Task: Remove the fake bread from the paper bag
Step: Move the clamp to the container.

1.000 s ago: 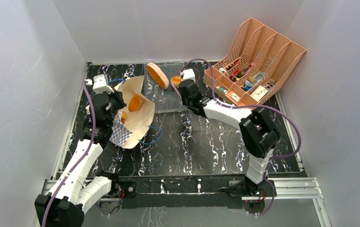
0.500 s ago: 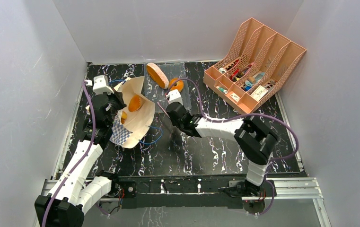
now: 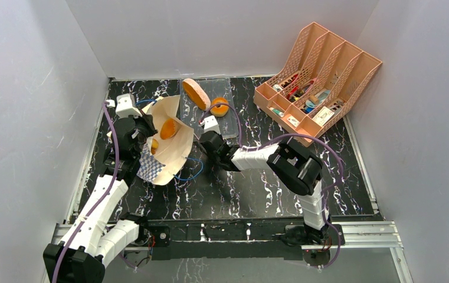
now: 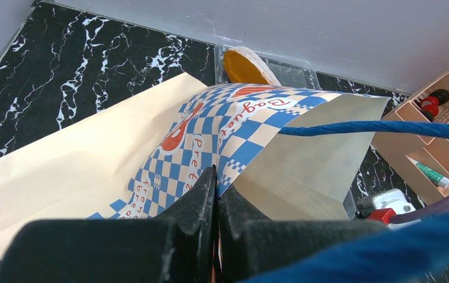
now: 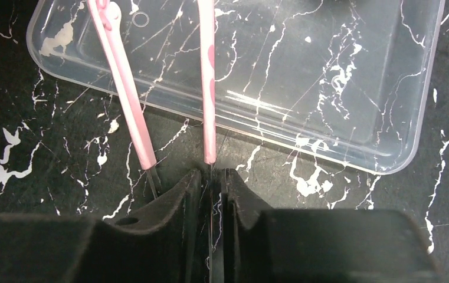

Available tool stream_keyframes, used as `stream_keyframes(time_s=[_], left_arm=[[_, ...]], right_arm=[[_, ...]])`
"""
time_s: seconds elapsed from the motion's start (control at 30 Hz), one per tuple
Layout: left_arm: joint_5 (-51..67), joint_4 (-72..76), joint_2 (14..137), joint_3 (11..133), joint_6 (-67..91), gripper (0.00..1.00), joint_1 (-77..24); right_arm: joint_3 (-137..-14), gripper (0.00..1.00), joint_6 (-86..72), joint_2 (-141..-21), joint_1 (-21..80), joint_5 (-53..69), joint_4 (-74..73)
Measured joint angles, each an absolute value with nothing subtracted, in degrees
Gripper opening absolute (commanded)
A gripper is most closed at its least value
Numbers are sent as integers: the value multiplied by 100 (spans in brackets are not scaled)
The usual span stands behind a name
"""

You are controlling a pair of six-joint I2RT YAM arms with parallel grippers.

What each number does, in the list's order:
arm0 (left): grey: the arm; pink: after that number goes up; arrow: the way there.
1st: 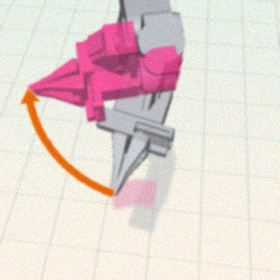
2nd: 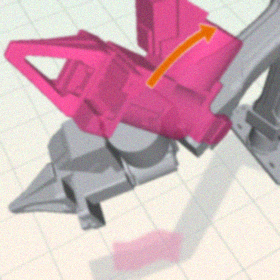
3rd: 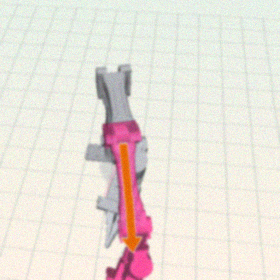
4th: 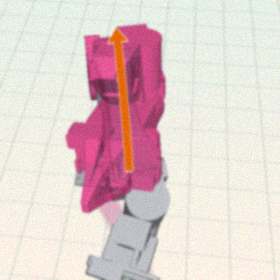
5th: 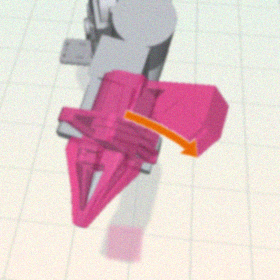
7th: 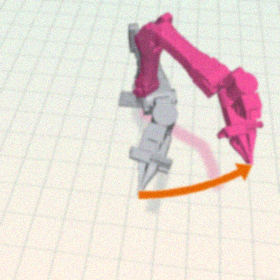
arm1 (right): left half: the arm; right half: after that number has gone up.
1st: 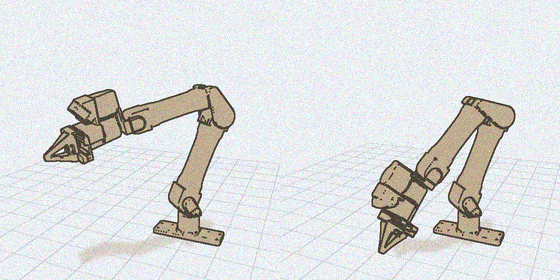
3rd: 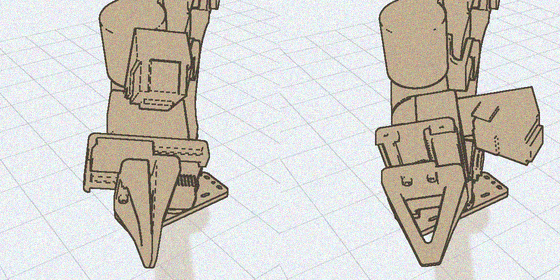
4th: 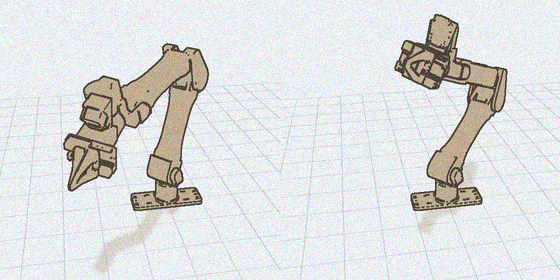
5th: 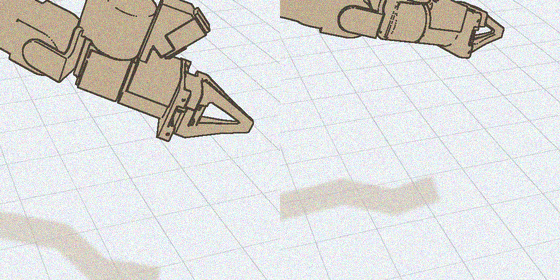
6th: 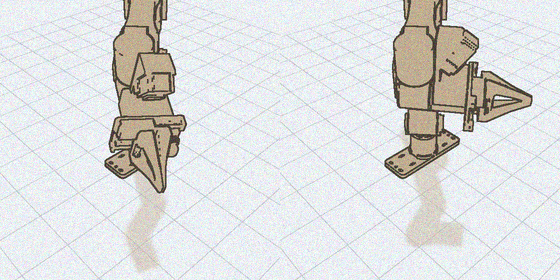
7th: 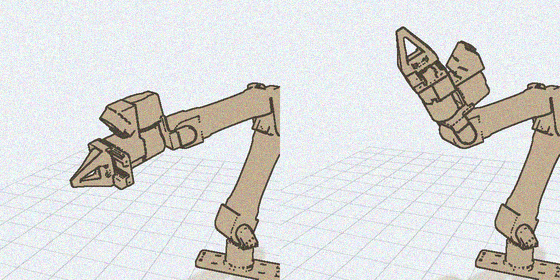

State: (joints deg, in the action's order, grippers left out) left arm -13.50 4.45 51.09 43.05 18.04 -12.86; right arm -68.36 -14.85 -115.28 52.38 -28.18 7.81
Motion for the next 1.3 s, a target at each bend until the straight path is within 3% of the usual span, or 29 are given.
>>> stream_keyframes(time_s=[0.43,0.63,0.83,0.97,1.07,1.3], left_arm=[[-1345,451,5107,4305,1804,0,-1286],[-1343,451,5107,4305,1804,0,-1286],[-1345,451,5107,4305,1802,0,-1286],[-1345,451,5109,4305,1804,0,-1286],[-1345,456,5124,4305,1804,0,-1286],[-1345,473,5166,4305,1802,0,-1286]], right_arm=[[-6578,57,-1341,-11362,5238,-2842,1251],[-5977,61,-1273,-10890,5238,-2735,1647],[-5317,58,-1234,-10519,5238,-2639,2401],[-4744,71,-1345,-10392,5238,-2574,3334],[-4659,97,-1356,-10392,5236,-2300,3590],[-4635,98,-1240,-10392,5231,-1752,4029]])
